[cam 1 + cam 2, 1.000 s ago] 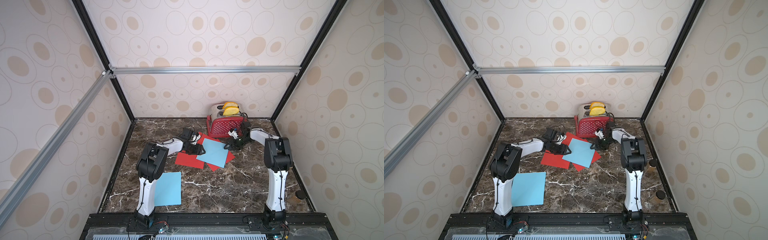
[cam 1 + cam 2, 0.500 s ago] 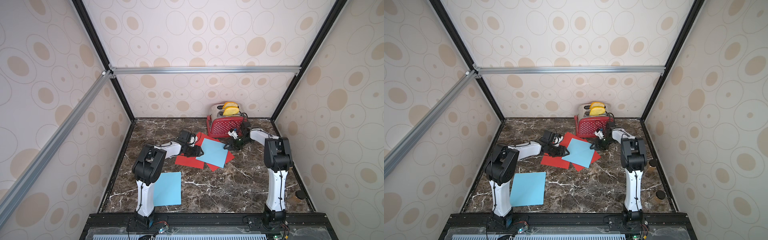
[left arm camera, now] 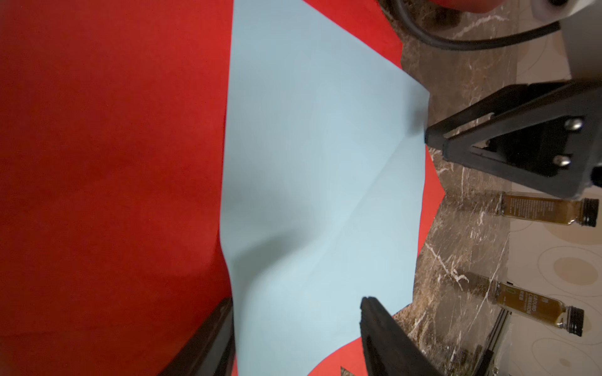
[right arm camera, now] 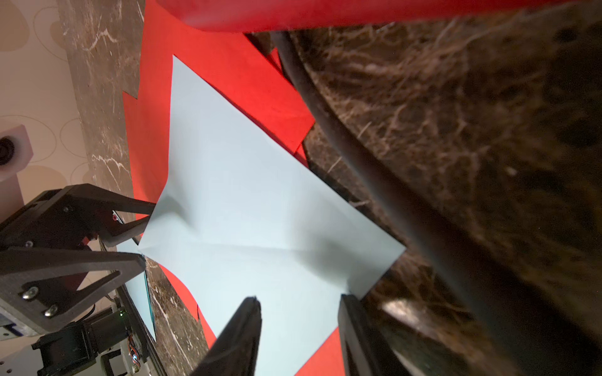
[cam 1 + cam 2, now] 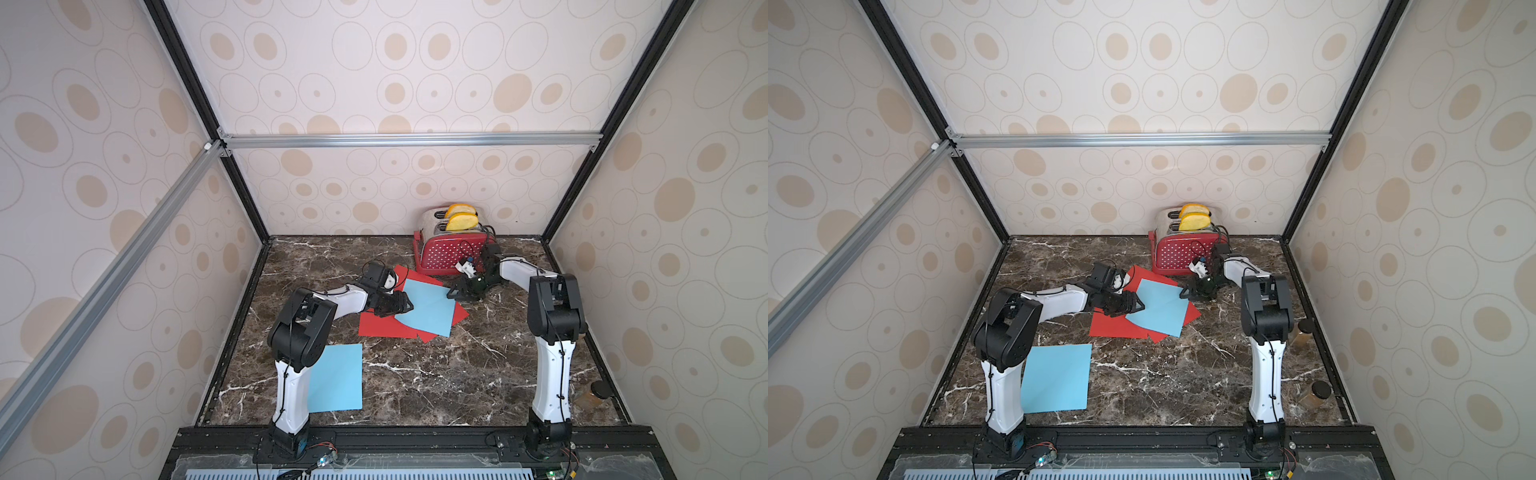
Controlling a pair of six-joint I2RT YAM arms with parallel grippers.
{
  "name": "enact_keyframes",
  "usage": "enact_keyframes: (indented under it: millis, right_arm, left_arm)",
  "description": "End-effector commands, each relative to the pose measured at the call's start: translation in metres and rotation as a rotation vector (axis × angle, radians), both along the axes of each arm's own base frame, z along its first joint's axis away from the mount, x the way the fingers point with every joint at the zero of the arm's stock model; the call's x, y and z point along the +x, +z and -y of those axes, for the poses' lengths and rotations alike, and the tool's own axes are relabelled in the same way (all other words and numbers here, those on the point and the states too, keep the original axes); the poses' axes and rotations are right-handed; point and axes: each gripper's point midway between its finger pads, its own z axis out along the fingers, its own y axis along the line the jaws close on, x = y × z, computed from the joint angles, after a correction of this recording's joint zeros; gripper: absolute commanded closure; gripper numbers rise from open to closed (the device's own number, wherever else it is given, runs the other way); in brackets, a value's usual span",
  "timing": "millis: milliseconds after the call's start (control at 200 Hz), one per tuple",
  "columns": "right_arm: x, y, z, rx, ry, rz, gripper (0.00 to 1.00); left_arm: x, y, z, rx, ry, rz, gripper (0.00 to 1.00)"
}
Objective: Sort the scattered colored papers by color
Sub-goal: Pick up the colored paper from the center of the board.
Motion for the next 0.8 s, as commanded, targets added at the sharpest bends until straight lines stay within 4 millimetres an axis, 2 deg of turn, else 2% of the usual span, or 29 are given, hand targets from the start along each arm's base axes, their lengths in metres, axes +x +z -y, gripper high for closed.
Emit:
enact_keyframes:
  millis: [0,145,326,426,526,586,681,796]
  right_arm:
    - [-0.016,-0.033,0.01,-0.06,-0.019,-0.103,0.55]
    - [-0.016,-0.033,0.01,-0.06,-0.02,-0.103,0.55]
    - [-0.016,-0.033,0.01,-0.058,-0.021,-0.104,0.55]
    - [-0.016,-0.034,0.01,-0.059,-0.021,-0.104,0.55]
    - [-0.015,-0.034,0.01,-0.057,-0.021,-0.105,0.55]
    - [-0.015,-0.033,0.009,-0.054,-0.021,-0.105,0.55]
    - [-0.014,-0.03,0.009,-0.051,-0.021,-0.1,0.55]
    - [-0.009,-0.011,0.007,-0.035,-0.024,-0.054,0.54]
  left_arm:
    - [0.009,0.003,0.009,-0.049,0.034,-0.015,0.37]
    - [0.018,0.012,0.013,-0.096,0.084,-0.032,0.4]
    - [0.013,-0.003,0.005,-0.027,0.094,-0.076,0.58]
    - [0.008,-0.008,-0.002,0.028,0.089,-0.091,0.75]
    - [0.006,-0.008,-0.007,0.067,0.075,-0.09,0.86]
    - [0.006,-0.011,-0.009,0.089,0.071,-0.094,1.0]
    - [0.005,-0.011,-0.008,0.09,0.06,-0.098,1.0]
    - [0.01,0.002,-0.002,0.045,0.059,-0.072,1.0]
